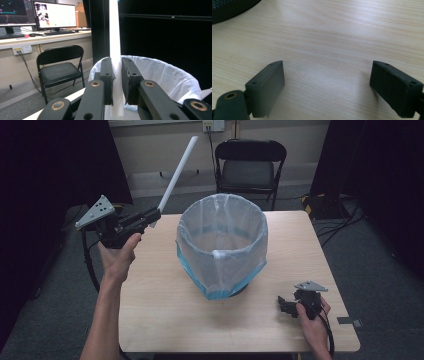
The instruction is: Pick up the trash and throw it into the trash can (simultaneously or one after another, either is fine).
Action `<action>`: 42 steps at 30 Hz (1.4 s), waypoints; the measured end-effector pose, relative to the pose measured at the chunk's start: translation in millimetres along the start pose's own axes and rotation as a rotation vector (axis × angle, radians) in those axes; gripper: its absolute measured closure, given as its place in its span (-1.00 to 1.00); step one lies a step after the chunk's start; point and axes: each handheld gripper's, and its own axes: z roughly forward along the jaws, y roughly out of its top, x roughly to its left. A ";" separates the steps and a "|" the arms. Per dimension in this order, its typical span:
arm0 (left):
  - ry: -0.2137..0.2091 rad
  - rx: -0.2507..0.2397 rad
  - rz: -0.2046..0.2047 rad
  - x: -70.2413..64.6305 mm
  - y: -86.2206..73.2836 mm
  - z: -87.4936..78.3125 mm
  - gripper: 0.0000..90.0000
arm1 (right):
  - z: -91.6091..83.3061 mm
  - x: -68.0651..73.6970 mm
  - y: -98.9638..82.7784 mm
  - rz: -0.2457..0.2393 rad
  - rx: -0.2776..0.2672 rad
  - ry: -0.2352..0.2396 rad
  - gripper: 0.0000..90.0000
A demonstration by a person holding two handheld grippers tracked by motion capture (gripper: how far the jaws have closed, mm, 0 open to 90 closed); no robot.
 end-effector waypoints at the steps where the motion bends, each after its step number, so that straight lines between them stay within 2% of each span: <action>1: -0.002 -0.006 0.000 -0.9 0.7 0.8 0.79 | 0.0 0.0 0.0 0.000 0.000 0.000 -0.74; 9: -0.037 -0.018 0.010 -9.1 11.6 16.6 0.79 | 0.0 0.0 0.0 0.000 0.000 0.000 -0.74; 15: -0.067 -0.001 0.019 -15.5 13.5 30.6 0.79 | 0.0 0.0 0.0 0.000 0.000 0.000 -0.74; 28: -0.137 0.007 -0.002 -23.8 13.0 59.1 0.79 | 0.0 0.0 0.0 0.000 0.000 0.000 -0.74; 39: -0.180 0.014 -0.036 -28.3 11.6 73.8 0.78 | 0.0 0.0 0.0 0.000 0.000 0.000 -0.74; 42: -0.200 0.027 -0.031 -31.6 12.9 78.9 0.78 | 0.0 0.0 0.0 0.000 0.000 0.000 -0.74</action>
